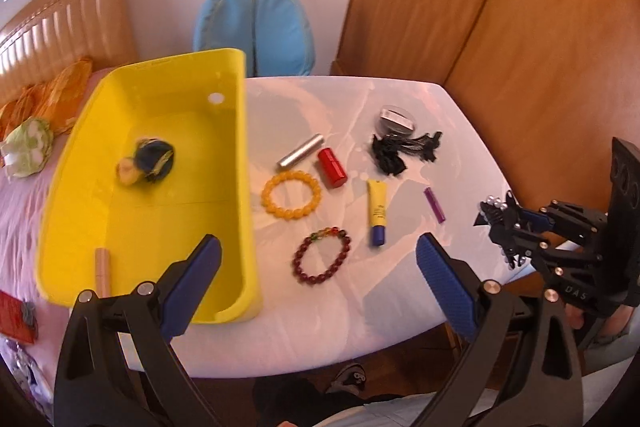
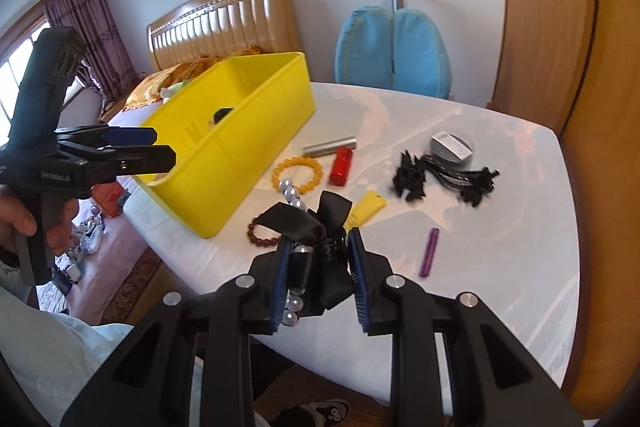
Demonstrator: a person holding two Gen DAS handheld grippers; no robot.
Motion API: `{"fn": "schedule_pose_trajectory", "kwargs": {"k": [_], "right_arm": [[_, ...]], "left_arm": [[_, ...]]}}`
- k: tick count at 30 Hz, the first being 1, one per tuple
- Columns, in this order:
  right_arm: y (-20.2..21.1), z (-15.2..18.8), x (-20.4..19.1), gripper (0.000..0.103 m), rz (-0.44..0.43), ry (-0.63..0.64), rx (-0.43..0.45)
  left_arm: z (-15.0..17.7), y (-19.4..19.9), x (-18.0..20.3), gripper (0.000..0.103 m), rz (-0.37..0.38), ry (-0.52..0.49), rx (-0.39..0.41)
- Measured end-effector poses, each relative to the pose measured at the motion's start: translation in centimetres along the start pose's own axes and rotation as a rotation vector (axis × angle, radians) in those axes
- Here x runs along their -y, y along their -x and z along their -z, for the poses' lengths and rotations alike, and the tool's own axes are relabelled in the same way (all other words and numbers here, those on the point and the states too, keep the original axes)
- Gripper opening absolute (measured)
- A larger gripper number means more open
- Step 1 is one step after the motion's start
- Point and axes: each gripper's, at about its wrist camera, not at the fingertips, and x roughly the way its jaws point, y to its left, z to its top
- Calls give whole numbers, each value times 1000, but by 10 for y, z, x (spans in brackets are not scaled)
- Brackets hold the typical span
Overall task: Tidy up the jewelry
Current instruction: 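Carry the black bow clip with the right gripper into the bin and release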
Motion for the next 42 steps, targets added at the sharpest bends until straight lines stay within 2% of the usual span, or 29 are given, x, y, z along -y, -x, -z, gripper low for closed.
{"fn": "schedule_pose_trajectory", "kwargs": {"k": [6,11,15,17,22,27,33,36,41,42], "right_arm": [[-11,-30,-48,29,-55,71,33],[-47,-65,-88,29,-56,99,26],[-90,-97,-129,29,-105,101,-21],[-116,-110,-149,29,-97,116,-56],[-187,-133,-191,29,-87,107,-205],[-251,-139,-222,29,-13,155,-398],[-304,-129,-231,29,54,138,-584],[-313,-123,-234,29,71,136,-621],[-313,-120,-236,30,88,132,-617],[-311,-120,-235,36,94,132,-614]], "left_arm": [[-9,30,-46,95,-76,-9,91],[-22,34,-103,95,-89,-21,133],[-28,38,-166,95,-104,-13,127],[-31,39,-197,95,-109,-11,122],[-32,33,-249,95,-104,-91,89],[-20,19,-264,95,-31,-187,44],[-14,9,-274,95,30,-201,25],[-14,7,-280,95,37,-203,25],[-14,5,-290,95,36,-192,25],[-14,4,-291,95,34,-188,26]]}}
